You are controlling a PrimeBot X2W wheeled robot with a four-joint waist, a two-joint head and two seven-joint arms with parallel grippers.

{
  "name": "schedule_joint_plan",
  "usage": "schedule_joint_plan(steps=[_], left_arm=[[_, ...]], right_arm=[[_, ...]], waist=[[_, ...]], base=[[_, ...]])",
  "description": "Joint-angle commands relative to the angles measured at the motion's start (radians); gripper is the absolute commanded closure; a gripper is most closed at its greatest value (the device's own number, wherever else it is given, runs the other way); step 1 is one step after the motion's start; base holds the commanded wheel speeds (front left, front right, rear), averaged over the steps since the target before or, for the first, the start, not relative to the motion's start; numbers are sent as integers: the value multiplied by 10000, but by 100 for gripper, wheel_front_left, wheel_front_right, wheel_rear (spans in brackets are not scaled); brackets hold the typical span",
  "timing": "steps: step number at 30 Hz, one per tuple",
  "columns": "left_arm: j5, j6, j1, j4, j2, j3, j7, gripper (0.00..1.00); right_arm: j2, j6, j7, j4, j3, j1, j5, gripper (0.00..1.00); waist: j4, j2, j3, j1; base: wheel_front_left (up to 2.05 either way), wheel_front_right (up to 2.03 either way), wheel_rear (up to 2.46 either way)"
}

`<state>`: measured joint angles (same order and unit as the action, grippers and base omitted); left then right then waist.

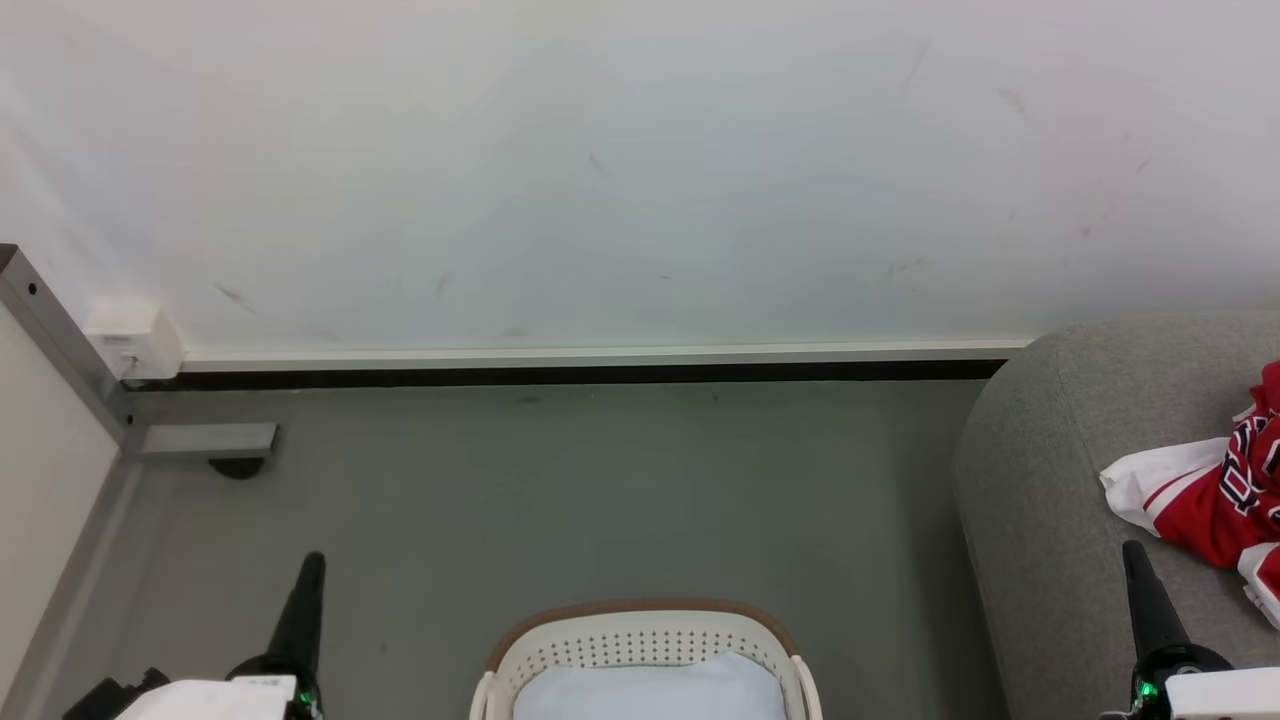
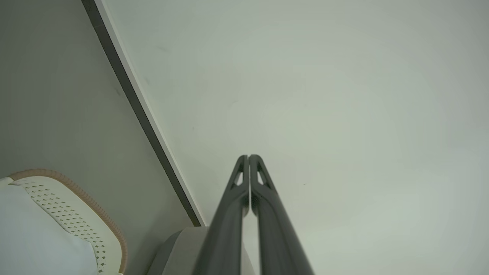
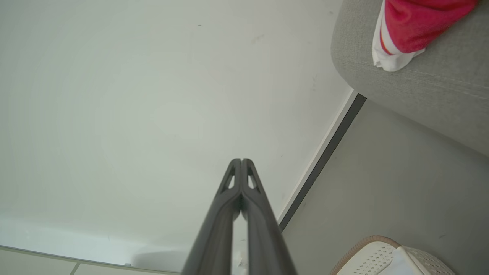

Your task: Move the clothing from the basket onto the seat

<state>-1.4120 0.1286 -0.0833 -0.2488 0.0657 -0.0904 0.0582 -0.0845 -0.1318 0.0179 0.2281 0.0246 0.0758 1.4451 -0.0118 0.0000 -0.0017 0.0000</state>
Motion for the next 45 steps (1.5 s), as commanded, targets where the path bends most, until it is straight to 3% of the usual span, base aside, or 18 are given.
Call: schedule_joint_plan(steps=[1,30,45], left_arm=[[-328,30,-151,59,-2,-69,80,100],[-2097,39,-325,37,-156,-275,614,100],[-2060,39,-319,37,-155,-269,608,100]], right_arm=[[-33,16,75,23,73,142,291,100],[25,21,638,167,494,365,2119,100],[60,21,700,170,557,369,1995,100]], waist=[[7,0,2,0],[118,0,43,0],[118,0,43,0]], base=[[0,0,0],[0,0,0],[0,0,0]])
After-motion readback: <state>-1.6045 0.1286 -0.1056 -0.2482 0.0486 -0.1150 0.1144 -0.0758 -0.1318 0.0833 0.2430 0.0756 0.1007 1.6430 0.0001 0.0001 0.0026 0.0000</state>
